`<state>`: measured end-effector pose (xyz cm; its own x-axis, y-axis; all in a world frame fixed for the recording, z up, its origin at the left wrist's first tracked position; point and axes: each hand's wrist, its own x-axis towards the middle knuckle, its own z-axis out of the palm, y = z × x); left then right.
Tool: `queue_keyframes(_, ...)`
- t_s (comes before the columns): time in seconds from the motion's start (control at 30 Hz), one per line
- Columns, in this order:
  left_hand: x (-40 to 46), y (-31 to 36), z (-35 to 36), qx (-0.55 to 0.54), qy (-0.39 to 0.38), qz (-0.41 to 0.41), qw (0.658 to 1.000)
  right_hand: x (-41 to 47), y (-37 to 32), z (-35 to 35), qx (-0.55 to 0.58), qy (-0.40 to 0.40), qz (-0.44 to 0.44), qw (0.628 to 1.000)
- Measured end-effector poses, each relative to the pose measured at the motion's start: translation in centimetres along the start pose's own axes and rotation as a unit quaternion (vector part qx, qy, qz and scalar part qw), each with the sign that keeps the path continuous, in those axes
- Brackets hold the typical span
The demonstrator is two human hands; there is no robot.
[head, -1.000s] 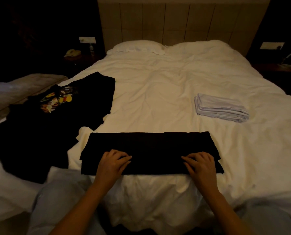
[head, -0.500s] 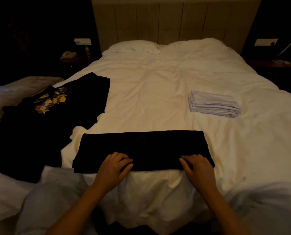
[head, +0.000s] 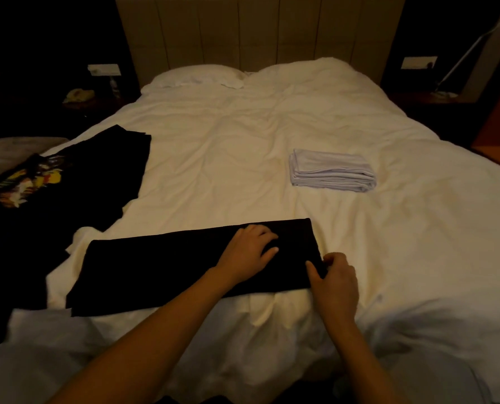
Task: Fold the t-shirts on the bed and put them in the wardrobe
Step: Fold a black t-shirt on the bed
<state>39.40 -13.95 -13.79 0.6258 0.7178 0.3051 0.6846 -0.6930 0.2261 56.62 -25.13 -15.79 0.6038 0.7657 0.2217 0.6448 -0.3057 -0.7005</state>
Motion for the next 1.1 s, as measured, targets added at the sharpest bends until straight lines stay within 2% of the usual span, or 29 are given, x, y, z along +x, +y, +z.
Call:
queue_keyframes(0.1,3.7,1.3,1.2,-0.045,-0.028,-0.04,0.998,0.7,0.4,-0.1,0.019,-0.057,-0.004,0.998)
queue_keyframes(0.2,6.6,2.1,2.4,-0.049,-0.053,-0.086,0.994,1.2,0.7,-0.2,0.029,-0.078,-0.006,0.996)
queue_keyframes(0.27,8.0,2.4,2.9,-0.057,-0.06,-0.119,0.989,1.3,0.8,-0.2,0.04,-0.073,-0.008,0.996)
queue_keyframes(0.37,9.3,2.6,3.6,-0.093,-0.03,-0.15,0.984,1.4,0.8,-0.5,0.038,-0.053,-0.01,0.998)
queue_keyframes(0.57,8.4,2.7,3.0,-0.154,-0.021,-0.143,0.978,0.5,0.0,-0.9,-0.007,-0.032,-0.036,0.999)
queue_keyframes(0.63,7.0,2.5,2.0,-0.117,-0.017,-0.122,0.986,0.1,-0.8,-0.7,-0.002,0.009,-0.074,0.997)
queue_keyframes(0.7,4.7,1.8,1.1,-0.062,-0.006,-0.104,0.993,-0.2,-1.8,-0.2,-0.013,0.017,-0.119,0.993)
queue_keyframes(0.87,-3.2,-1.7,-0.9,0.037,-0.012,-0.145,0.989,-1.6,-3.8,2.0,-0.021,-0.065,-0.202,0.977)
queue_keyframes(1.1,-13.6,-7.7,-3.6,0.101,0.019,-0.252,0.962,-5.3,-8.4,6.5,-0.132,-0.151,-0.288,0.936)
